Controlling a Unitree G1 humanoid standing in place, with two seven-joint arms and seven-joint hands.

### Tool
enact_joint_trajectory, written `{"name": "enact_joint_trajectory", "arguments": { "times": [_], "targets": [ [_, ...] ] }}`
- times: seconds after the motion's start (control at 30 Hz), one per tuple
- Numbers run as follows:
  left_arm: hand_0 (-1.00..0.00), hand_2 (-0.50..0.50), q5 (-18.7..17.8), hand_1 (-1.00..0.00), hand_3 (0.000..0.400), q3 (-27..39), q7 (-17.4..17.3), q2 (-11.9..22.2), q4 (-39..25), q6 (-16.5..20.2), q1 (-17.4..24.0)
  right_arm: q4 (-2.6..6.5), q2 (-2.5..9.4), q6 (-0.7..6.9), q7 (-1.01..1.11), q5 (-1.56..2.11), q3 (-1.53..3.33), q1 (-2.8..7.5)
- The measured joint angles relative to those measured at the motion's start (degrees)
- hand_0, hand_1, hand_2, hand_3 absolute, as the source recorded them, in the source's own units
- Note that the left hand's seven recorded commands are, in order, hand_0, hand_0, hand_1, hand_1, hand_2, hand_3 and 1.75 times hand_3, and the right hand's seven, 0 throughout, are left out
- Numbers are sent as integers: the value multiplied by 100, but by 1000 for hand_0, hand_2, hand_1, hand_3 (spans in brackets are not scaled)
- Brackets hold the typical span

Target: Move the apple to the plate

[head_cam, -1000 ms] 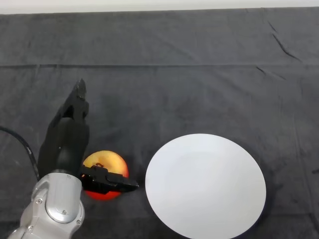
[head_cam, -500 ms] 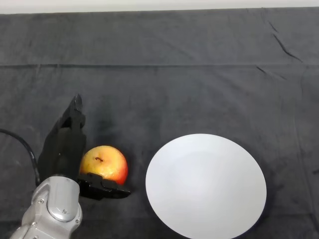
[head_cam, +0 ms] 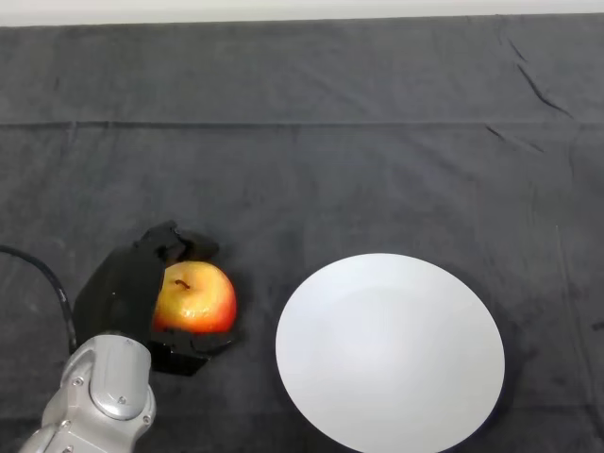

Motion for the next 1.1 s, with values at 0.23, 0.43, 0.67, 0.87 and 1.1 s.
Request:
{"name": "enact_joint_trajectory", "arguments": {
  "times": [0.23, 0.43, 0.67, 0.87, 1.1],
  "targets": [
    [-1000, 0, 46, -1000, 400, 4, -12, -23, -123, 354, -32, 0, 0, 0, 0, 0, 1, 0],
    [-1000, 0, 248, -1000, 400, -78, 11, -163, -498, 711, -112, 0, 0, 0, 0, 0, 1, 0],
    [-1000, 0, 507, -1000, 400, -479, 145, -221, -915, 1055, -556, 0, 0, 0, 0, 0, 1, 0],
    [-1000, 0, 679, -1000, 400, -847, 206, -257, -1173, 1169, -752, 0, 0, 0, 0, 0, 0, 0],
    [-1000, 0, 680, -1000, 400, -1272, 295, -291, -1169, 1152, -775, 0, 0, 0, 0, 0, -1, 0]
  ]
}}
